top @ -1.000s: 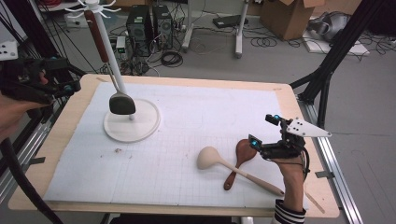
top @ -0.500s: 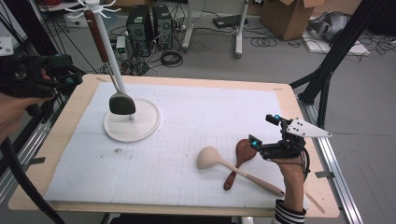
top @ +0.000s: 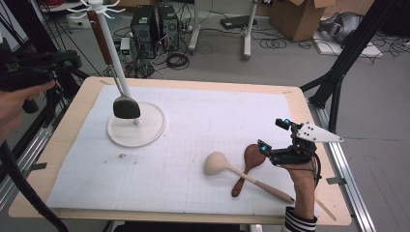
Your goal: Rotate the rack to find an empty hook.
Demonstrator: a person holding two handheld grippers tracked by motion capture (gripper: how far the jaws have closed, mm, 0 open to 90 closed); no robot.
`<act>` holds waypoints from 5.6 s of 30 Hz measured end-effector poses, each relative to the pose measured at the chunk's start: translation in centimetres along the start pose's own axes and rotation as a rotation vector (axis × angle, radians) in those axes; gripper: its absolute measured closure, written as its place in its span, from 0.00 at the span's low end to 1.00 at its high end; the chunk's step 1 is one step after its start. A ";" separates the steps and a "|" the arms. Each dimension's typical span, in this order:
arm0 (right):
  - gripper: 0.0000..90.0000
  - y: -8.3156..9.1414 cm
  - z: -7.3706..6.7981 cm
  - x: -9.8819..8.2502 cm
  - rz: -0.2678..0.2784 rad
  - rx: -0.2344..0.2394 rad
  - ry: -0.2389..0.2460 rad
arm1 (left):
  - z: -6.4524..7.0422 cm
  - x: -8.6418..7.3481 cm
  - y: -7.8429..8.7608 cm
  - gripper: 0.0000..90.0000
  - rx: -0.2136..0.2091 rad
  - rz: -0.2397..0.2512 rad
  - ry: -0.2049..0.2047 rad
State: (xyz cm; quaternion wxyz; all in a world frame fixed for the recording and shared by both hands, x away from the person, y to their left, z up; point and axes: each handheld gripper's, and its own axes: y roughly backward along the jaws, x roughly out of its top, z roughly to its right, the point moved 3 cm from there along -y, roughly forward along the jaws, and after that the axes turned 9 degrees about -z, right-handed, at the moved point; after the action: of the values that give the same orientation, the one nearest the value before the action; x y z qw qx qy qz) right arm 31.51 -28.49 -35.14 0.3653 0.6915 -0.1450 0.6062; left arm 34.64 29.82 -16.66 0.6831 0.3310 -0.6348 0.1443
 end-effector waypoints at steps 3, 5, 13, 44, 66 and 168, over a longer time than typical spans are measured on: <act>0.00 0.0 0.0 0.0 -0.001 -0.002 0.005 | 0.0 0.9 -0.2 0.94 0.016 -0.001 0.020; 0.00 0.0 0.0 0.0 0.000 0.000 0.004 | 0.0 1.1 -0.3 0.97 0.023 0.002 0.027; 0.00 0.1 0.1 -0.1 -0.006 -0.004 0.000 | -0.3 2.8 -0.8 1.00 0.091 0.014 0.041; 0.00 0.2 0.3 0.0 -0.002 -0.011 -0.005 | -3.6 5.0 -2.4 1.00 0.252 0.005 0.073; 0.00 0.0 0.3 -0.1 -0.009 -0.010 -0.010 | -5.3 5.3 -2.5 1.00 0.327 -0.036 0.074; 0.00 1.3 0.5 -0.3 -0.045 -0.010 -0.034 | 4.4 -11.1 -3.2 0.02 0.036 -0.005 -0.038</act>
State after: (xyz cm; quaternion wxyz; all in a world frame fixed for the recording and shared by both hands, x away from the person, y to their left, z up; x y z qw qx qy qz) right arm 30.97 -29.74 -34.96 0.3798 0.7029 -0.1384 0.5853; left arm 31.53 27.15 -28.33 0.6651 0.3477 -0.6441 0.1478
